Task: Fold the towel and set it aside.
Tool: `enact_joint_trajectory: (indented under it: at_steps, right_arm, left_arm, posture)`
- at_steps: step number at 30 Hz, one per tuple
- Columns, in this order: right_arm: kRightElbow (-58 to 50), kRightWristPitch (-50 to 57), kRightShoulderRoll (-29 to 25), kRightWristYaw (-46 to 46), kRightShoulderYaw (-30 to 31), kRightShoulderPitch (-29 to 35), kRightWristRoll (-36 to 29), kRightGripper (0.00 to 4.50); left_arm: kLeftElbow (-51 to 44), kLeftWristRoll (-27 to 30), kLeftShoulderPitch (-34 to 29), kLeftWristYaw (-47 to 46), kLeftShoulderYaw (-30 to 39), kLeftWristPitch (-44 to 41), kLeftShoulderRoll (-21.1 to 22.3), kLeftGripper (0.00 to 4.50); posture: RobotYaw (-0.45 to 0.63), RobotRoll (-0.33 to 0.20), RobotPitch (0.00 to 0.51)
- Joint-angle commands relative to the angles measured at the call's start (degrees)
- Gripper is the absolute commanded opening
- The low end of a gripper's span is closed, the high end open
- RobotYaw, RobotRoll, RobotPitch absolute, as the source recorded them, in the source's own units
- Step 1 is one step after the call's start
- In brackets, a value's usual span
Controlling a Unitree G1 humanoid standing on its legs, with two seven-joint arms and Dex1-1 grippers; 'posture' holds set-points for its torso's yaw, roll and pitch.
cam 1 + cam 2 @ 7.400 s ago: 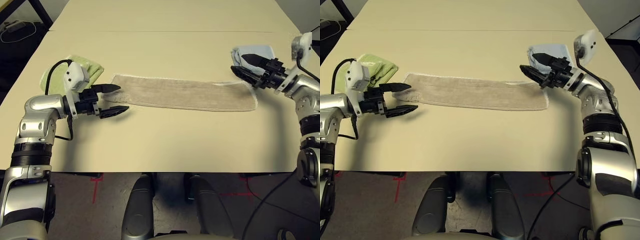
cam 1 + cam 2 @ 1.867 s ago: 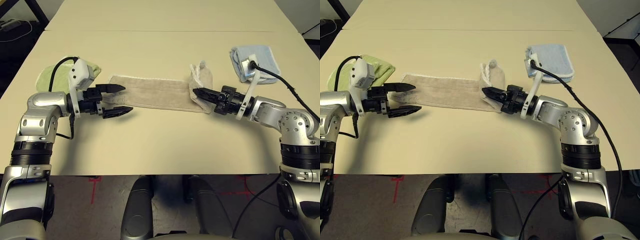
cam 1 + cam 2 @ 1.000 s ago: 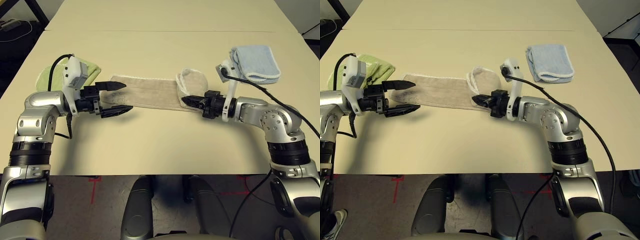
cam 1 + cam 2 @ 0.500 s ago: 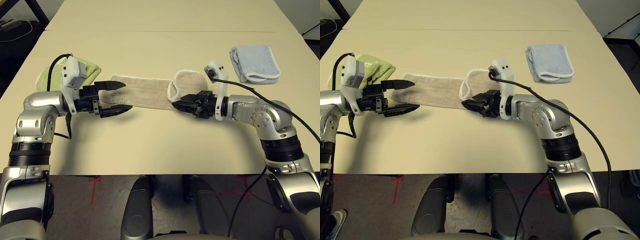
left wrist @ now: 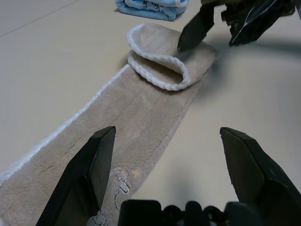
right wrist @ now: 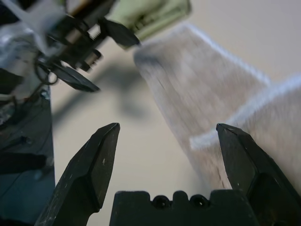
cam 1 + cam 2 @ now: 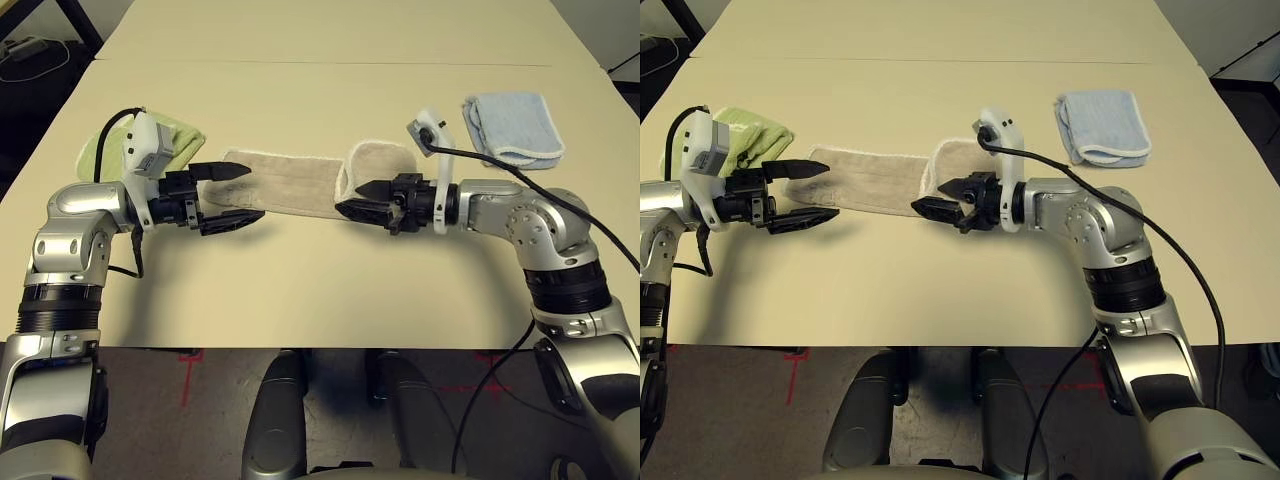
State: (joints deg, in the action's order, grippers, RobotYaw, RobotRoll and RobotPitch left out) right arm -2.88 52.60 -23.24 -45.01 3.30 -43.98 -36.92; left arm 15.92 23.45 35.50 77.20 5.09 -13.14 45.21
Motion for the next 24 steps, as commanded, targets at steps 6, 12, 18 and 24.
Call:
enact_joint_trajectory:
  at_steps: [6, 12, 18, 24]
  right_arm:
    - [5.4, -10.9, -1.0, -2.5, -6.6, 1.4, 1.6, 4.49]
    - [15.8, -30.4, -0.5, -5.6, -6.9, 2.2, 9.0, 4.49]
    - [20.0, -32.4, -2.1, -8.9, -8.8, 3.5, 8.1, 4.49]
    - [19.1, -35.3, -5.4, -12.2, -11.2, 7.2, 8.2, 4.49]
  left_arm:
    - [-0.6, -0.3, 0.2, -0.8, -0.3, -0.4, 0.0, 4.5]
    - [-1.5, -0.1, -0.4, -2.6, -0.3, -0.6, -0.6, 4.5]
    - [-3.4, 0.4, -1.8, -3.6, 0.1, -1.2, -0.5, 4.5]
    - [-4.4, 0.7, -2.6, -3.9, 0.4, -1.6, -0.3, 4.5]
  posture:
    - [0.12, 0.0, 0.218]
    - [0.13, 0.0, 0.222]
    - [0.16, 0.0, 0.222]
    - [0.15, 0.0, 0.217]
